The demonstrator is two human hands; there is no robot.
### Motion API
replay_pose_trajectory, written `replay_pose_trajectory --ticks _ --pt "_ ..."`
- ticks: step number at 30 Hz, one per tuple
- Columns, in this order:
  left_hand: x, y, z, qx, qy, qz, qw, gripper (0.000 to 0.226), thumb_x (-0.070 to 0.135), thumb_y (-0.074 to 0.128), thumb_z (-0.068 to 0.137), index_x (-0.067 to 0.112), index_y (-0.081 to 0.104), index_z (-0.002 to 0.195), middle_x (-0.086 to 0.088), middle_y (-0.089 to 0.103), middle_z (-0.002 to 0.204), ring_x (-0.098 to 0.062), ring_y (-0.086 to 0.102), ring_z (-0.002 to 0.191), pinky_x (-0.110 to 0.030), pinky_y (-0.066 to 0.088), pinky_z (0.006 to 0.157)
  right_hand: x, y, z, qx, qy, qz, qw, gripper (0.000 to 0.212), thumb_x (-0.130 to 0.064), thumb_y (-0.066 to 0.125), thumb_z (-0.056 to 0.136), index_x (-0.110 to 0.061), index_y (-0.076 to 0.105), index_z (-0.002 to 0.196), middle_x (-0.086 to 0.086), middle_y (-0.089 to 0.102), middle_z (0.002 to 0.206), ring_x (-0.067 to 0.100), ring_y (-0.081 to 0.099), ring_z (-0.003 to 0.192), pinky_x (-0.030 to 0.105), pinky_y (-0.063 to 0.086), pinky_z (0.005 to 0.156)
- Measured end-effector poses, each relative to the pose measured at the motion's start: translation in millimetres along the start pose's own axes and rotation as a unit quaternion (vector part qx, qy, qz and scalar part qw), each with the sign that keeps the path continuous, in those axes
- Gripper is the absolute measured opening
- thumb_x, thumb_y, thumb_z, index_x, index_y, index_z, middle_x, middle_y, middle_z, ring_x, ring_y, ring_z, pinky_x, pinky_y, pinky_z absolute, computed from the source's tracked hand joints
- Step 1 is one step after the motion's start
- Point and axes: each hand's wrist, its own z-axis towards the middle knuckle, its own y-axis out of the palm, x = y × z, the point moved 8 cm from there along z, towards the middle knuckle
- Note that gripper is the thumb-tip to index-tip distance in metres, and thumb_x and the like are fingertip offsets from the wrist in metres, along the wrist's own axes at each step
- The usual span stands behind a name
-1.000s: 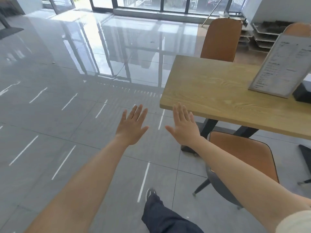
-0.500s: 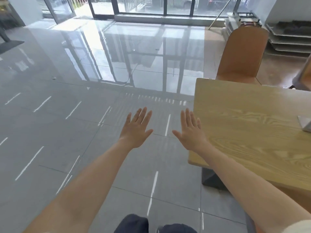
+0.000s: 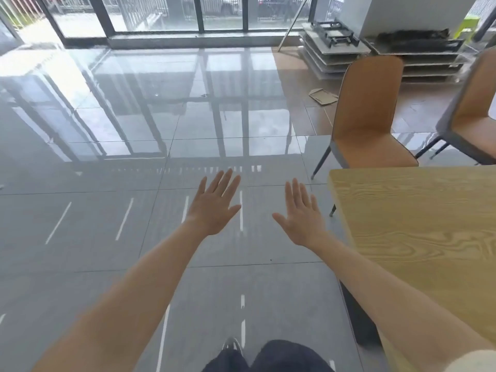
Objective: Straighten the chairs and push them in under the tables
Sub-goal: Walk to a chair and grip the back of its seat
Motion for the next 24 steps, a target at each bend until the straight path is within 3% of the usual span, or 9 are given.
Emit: replay_pose_trajectory --ticks 12,24 --pt "-118.9 5.3 264.9 -0.019 0.064 0.015 0.998 0.065 0.045 0.021 0.099 0.021 -0.017 0.146 0.003 -0.025 0.154 -0.017 -0.017 0.146 -0.04 -0.012 0.117 -7.3 -44.7 271.8 0.034 0.049 0.042 0.997 0.074 -0.046 0.027 0.099 -0.012 -0.019 0.146 0.006 -0.025 0.156 0.022 -0.019 0.145 0.04 -0.009 0.118" --pt "-128.0 -53.6 600.5 -0.022 0.19 0.056 0.98 0.065 0.046 0.021 0.099 0.02 -0.017 0.146 0.001 -0.022 0.156 -0.019 -0.015 0.146 -0.04 -0.012 0.117 103.0 -138.5 528.8 0.063 0.17 0.059 0.982 0.075 -0.049 0.024 0.098 -0.011 -0.021 0.145 0.009 -0.023 0.156 0.026 -0.016 0.145 0.041 -0.006 0.119"
